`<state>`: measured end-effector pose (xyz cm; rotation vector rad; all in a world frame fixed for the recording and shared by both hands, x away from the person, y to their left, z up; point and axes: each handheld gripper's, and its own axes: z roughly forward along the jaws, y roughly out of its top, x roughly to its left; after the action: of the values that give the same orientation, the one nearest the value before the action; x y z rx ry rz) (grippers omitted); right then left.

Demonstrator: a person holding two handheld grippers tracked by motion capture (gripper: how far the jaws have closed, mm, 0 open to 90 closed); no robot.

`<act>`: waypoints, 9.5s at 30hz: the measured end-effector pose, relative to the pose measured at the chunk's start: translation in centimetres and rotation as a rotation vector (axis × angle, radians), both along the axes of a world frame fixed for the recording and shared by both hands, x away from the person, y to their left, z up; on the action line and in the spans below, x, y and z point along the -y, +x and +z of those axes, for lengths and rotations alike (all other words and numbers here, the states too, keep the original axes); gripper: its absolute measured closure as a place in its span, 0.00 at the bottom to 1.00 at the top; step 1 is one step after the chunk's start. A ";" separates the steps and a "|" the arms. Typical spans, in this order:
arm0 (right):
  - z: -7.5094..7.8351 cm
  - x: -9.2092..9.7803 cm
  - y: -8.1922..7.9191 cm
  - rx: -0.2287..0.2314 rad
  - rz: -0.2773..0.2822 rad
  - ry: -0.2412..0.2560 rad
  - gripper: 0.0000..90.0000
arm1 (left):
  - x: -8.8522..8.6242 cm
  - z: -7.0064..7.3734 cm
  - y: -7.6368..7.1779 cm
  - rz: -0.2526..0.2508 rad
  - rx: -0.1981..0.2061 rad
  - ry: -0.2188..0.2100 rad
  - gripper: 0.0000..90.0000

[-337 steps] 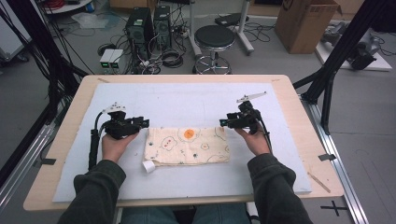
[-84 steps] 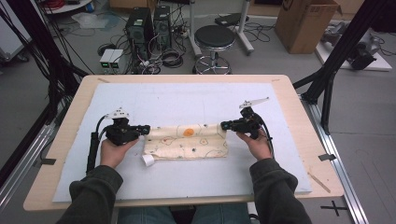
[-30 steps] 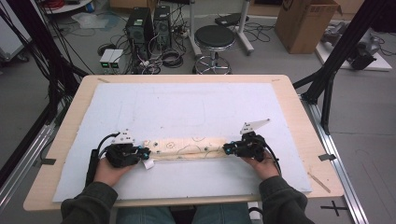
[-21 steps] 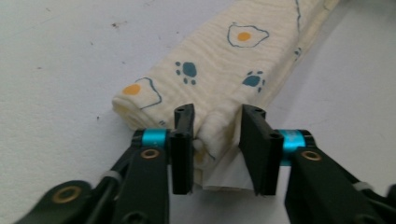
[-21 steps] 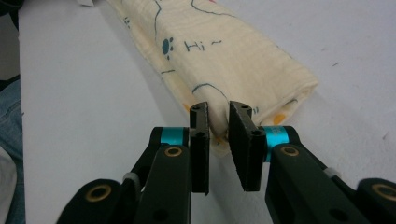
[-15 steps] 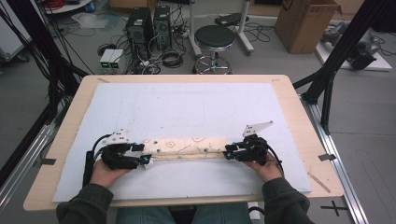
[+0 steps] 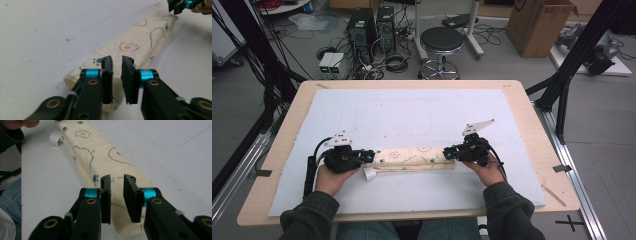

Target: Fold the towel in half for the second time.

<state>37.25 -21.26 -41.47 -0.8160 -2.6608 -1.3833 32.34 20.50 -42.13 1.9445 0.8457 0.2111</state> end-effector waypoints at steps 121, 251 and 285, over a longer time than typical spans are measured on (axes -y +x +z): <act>-2.4 0.5 1.5 -0.023 -0.152 -0.129 0.75 | -0.5 -2.0 2.7 0.114 -0.107 0.123 0.75; 2.6 3.1 4.7 0.055 -0.359 0.062 0.14 | -1.3 2.8 4.7 0.196 0.060 0.000 0.32; 2.8 3.8 2.9 0.086 -0.344 0.053 0.13 | -1.9 3.2 3.0 0.181 0.071 0.002 0.30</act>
<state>40.19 -25.02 -38.69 -1.2851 -2.6212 -1.5816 35.33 22.42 -38.88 1.8516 0.9743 0.3863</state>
